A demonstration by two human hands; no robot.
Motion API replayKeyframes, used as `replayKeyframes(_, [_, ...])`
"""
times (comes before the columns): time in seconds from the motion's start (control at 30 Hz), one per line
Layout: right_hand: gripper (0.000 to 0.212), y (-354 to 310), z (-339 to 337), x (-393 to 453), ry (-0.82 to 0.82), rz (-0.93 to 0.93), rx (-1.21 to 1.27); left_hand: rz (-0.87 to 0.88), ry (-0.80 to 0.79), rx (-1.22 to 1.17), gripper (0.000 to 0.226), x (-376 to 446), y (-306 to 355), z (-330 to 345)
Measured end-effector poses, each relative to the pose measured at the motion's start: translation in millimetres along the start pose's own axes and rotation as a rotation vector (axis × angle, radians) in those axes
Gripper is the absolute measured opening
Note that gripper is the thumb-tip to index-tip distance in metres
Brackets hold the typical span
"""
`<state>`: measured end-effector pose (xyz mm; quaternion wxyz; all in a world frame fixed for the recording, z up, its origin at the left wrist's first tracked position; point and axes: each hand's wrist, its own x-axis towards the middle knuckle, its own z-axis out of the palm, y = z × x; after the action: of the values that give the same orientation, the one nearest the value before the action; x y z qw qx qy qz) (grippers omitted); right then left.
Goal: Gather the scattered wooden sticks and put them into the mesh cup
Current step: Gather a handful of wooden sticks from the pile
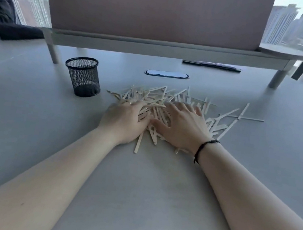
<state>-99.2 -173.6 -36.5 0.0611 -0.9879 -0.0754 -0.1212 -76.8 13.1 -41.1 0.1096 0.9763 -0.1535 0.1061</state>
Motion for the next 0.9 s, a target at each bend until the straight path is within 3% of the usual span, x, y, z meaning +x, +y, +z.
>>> replayKeyframes(0.17, [0.080,5,6,9,-0.046,0.020,0.053,-0.003,0.037,0.002,0.064,12,1,6])
replayKeyframes(0.33, [0.076,7,6,20,-0.041,0.024,0.116,0.026,0.015,-0.054,0.048,20,-2,8])
replayKeyframes(0.47, [0.063,10,8,21,-0.005,-0.018,0.168,0.015,-0.003,-0.090,0.057,20,-4,5])
replayKeyframes(0.6, [0.062,11,7,20,0.013,-0.047,0.214,0.003,-0.010,-0.035,0.062,19,-4,6])
replayKeyframes(0.9, [0.064,15,1,15,0.041,-0.040,0.279,-0.026,0.050,-0.101,0.044,22,-7,5])
